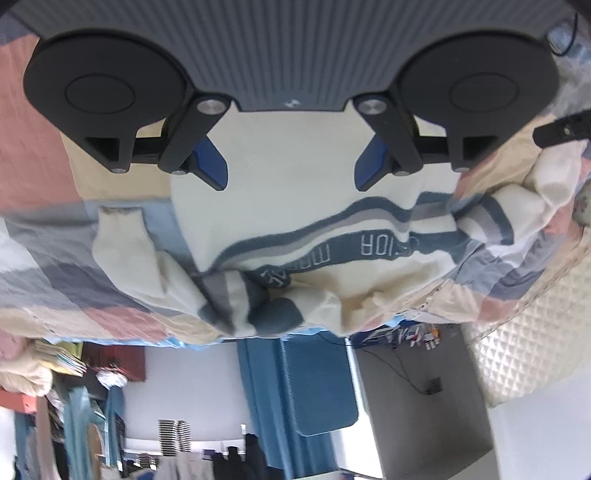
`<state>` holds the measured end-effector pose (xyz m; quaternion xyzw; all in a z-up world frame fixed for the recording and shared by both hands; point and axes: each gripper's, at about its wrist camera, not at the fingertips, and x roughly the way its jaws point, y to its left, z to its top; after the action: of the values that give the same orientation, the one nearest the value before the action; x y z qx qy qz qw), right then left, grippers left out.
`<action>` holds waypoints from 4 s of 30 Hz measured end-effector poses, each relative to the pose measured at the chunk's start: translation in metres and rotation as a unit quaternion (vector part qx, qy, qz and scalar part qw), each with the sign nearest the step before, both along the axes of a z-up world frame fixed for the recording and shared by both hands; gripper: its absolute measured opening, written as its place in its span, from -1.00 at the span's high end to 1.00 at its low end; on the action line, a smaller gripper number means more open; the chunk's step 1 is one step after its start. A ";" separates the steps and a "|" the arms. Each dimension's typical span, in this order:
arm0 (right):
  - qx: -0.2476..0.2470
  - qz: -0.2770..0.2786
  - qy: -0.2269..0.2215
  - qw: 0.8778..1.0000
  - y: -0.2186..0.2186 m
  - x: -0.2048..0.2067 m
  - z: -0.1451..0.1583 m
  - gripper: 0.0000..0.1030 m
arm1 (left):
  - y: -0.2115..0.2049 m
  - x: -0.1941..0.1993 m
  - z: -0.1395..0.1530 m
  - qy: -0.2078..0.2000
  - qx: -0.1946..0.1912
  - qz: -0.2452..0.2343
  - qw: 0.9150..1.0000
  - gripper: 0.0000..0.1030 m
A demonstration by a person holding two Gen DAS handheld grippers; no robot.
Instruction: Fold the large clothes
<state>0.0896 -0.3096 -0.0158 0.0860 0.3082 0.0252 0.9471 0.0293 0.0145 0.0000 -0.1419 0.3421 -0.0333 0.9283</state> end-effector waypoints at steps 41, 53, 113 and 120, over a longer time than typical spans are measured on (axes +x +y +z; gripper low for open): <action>0.026 0.052 0.080 0.995 0.075 0.313 -0.103 -0.50 | -0.113 0.007 0.110 0.016 -0.032 -0.221 0.975 -1.00; 0.054 -0.008 0.013 0.998 0.013 0.356 -0.111 -0.50 | -0.095 0.046 0.101 0.036 -0.063 -0.183 0.980 -1.00; -0.079 -0.121 -0.026 0.989 -0.144 0.207 -0.097 -0.49 | -0.017 0.152 -0.113 0.057 0.009 0.056 0.997 -1.00; -0.216 -0.170 -0.073 0.959 -0.154 0.200 -0.097 -0.50 | -0.015 0.154 -0.116 0.056 0.016 0.051 0.997 -1.00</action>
<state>0.2896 -0.4639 -0.1124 -0.0718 0.2170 -0.1969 0.9534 0.1837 -0.0009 -0.1158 -0.1461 0.3860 0.0275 0.9105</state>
